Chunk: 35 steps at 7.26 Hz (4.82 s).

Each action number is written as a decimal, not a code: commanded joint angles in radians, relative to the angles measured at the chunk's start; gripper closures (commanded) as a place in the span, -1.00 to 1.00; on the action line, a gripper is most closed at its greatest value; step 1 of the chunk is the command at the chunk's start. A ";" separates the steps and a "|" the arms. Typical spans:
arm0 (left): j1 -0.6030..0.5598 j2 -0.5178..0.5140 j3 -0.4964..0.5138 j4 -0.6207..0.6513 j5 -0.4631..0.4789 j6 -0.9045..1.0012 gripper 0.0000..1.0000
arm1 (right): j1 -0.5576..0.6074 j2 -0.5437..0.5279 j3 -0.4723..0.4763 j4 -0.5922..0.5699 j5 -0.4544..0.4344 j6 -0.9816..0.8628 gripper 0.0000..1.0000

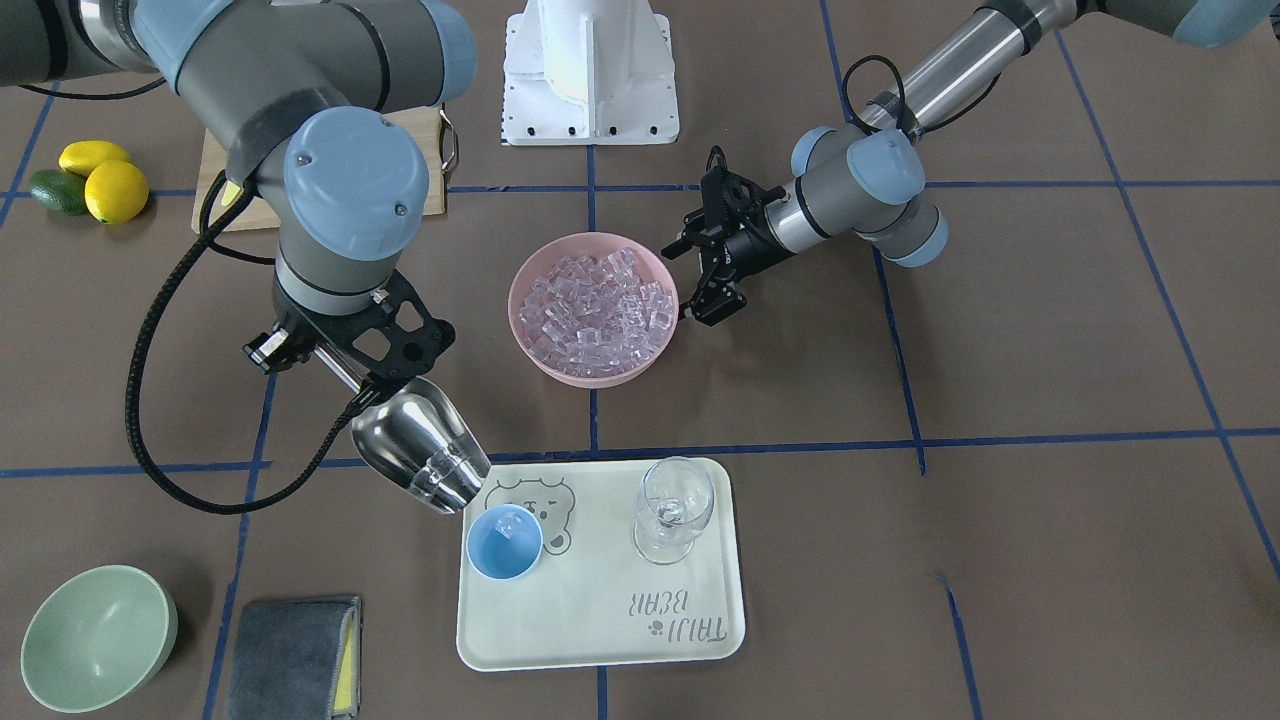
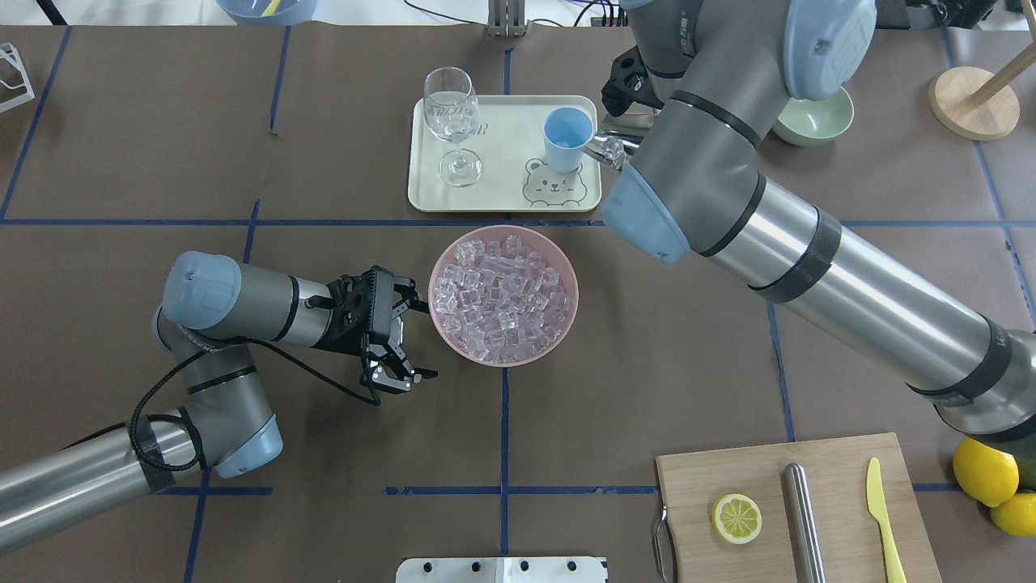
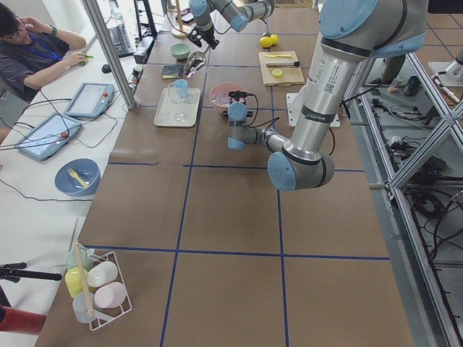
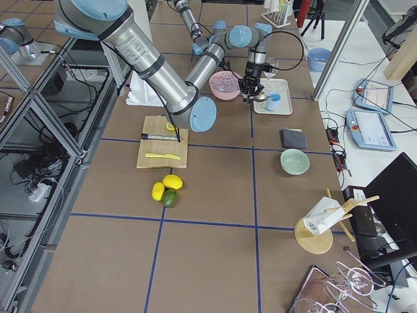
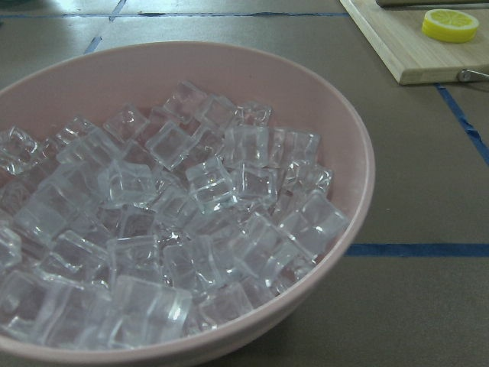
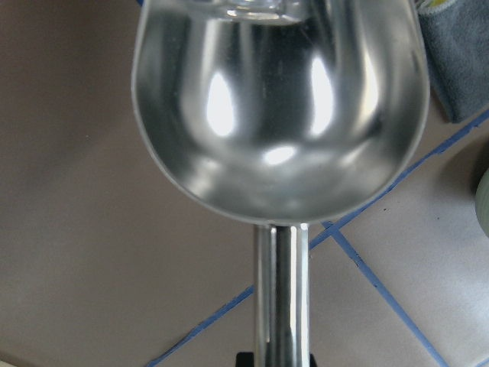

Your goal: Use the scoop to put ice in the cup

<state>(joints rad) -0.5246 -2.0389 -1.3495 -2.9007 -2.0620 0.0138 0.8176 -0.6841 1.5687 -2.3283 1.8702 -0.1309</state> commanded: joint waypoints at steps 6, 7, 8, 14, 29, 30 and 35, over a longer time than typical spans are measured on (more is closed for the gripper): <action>0.000 -0.001 0.001 0.000 0.000 -0.002 -1.00 | 0.054 0.123 -0.171 -0.017 0.012 -0.099 1.00; 0.001 0.000 0.001 0.000 0.000 -0.002 -1.00 | 0.054 0.123 -0.171 -0.019 0.012 -0.104 1.00; 0.000 0.000 0.000 0.000 0.000 -0.002 -1.00 | 0.054 0.123 -0.168 -0.019 0.013 -0.107 1.00; -0.003 0.000 0.000 0.000 0.000 -0.002 -1.00 | 0.196 0.007 0.034 -0.022 0.239 0.157 1.00; -0.002 0.009 0.001 0.000 -0.001 -0.002 -1.00 | -0.138 -1.028 0.444 1.060 0.250 1.240 1.00; -0.002 0.009 0.001 0.000 0.000 -0.002 -1.00 | -0.167 -1.025 0.444 1.060 0.233 1.248 1.00; -0.002 0.011 0.001 0.000 0.000 -0.002 -1.00 | -0.212 -1.016 0.416 1.060 0.198 1.248 1.00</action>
<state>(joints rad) -0.5262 -2.0280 -1.3484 -2.9008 -2.0617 0.0123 0.6085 -1.7005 1.9904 -1.2687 2.0700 1.1166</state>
